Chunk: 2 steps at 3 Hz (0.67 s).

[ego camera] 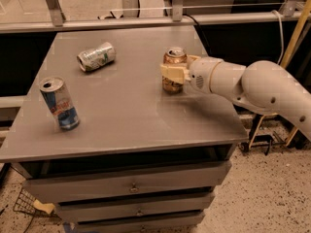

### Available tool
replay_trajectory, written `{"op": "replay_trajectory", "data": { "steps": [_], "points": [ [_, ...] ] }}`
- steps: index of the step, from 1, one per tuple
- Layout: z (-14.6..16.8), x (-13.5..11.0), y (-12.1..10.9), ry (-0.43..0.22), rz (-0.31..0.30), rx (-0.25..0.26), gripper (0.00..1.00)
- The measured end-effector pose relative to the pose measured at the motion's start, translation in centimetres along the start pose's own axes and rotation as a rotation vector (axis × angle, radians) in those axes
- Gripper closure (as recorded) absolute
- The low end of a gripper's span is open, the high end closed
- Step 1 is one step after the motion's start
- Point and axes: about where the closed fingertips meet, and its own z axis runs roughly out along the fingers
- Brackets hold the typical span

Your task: Place orange can upright

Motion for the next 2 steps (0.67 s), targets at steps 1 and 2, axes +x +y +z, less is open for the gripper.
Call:
{"op": "replay_trajectory", "data": {
  "steps": [1,2],
  "points": [
    [0.0,0.01,0.0,0.0,0.0,0.0,0.12],
    [0.0,0.01,0.0,0.0,0.0,0.0,0.0]
  ]
}}
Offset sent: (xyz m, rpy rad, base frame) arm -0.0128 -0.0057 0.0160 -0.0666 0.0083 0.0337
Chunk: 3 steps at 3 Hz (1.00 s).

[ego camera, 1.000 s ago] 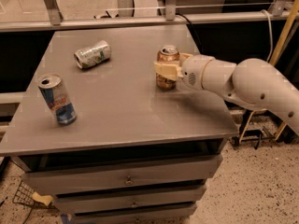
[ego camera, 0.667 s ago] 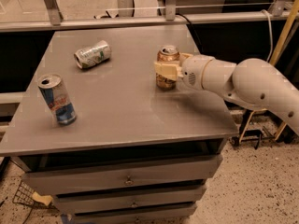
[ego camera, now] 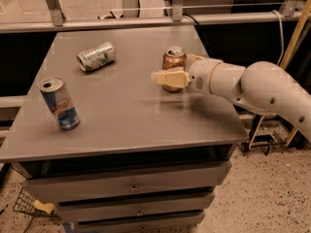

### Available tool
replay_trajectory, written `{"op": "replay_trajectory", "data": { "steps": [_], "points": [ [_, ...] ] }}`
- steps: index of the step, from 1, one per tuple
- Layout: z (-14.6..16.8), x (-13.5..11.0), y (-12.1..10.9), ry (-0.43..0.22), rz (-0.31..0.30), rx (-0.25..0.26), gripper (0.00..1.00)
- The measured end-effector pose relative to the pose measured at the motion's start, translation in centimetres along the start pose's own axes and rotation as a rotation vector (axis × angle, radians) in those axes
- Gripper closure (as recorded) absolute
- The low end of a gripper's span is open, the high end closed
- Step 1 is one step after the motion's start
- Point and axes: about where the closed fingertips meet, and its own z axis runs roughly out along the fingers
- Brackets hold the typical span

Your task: Place orange can upright

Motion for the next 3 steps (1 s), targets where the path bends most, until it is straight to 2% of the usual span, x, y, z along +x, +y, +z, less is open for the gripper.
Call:
{"op": "replay_trajectory", "data": {
  "steps": [1,2,3],
  "points": [
    [-2.4,1.5,0.5,-0.051,-0.041,-0.023,0.0],
    [-6.6,4.0,1.8,-0.138,-0.095,-0.073,0.0],
    [-7.6,3.6,1.9,-0.171,-0.095,-0.072,0.0]
  ]
}}
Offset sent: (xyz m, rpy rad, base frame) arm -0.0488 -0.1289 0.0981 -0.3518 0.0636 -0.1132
